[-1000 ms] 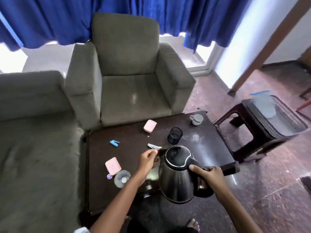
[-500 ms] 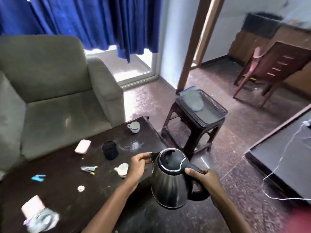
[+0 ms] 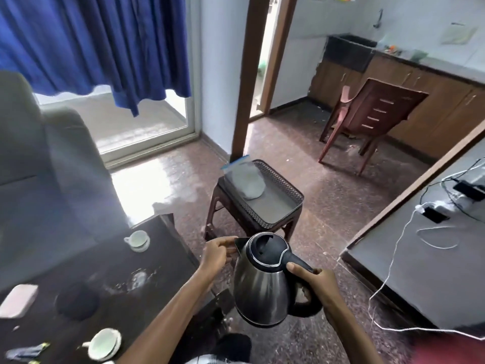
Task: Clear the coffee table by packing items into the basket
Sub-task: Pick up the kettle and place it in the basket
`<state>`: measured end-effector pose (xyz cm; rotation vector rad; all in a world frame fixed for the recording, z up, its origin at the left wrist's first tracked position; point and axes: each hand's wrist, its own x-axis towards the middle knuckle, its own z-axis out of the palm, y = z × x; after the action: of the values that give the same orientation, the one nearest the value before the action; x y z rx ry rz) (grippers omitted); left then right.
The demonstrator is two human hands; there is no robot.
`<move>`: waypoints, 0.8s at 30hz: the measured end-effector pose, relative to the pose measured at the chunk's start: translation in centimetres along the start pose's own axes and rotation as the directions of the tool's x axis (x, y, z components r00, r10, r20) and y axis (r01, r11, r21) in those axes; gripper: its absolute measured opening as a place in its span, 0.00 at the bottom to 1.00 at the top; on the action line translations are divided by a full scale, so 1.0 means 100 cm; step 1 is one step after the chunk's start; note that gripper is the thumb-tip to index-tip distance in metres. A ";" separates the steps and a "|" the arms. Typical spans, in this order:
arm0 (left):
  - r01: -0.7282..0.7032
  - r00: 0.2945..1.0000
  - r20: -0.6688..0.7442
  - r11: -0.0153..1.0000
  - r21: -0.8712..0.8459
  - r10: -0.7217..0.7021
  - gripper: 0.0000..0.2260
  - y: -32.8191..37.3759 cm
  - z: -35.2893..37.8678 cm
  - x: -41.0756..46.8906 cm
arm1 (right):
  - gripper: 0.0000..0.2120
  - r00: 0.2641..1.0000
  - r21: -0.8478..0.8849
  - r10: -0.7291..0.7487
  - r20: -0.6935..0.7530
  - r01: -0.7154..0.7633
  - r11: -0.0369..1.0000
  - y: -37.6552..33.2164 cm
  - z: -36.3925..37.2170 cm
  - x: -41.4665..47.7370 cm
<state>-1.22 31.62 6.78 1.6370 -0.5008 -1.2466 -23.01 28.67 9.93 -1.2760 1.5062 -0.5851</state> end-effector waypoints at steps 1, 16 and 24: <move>0.006 1.000 0.004 1.000 0.003 -0.006 0.22 0.008 0.008 0.015 | 0.22 1.000 0.002 0.005 -0.009 -0.005 1.000 -0.003 -0.004 0.018; 0.021 0.998 -0.051 1.000 -0.022 -0.022 0.22 0.114 0.076 0.188 | 0.22 0.988 -0.030 -0.078 0.137 0.082 0.996 -0.096 -0.043 0.246; 0.081 0.962 -0.247 0.984 -0.160 -0.119 0.22 0.126 0.111 0.249 | 0.25 0.890 -0.160 -0.054 0.452 0.141 0.977 -0.134 -0.049 0.382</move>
<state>1.35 1.69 5.66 1.6811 -0.1628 -1.0966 -18.23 -11.75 8.24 -1.5195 1.1340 -0.1883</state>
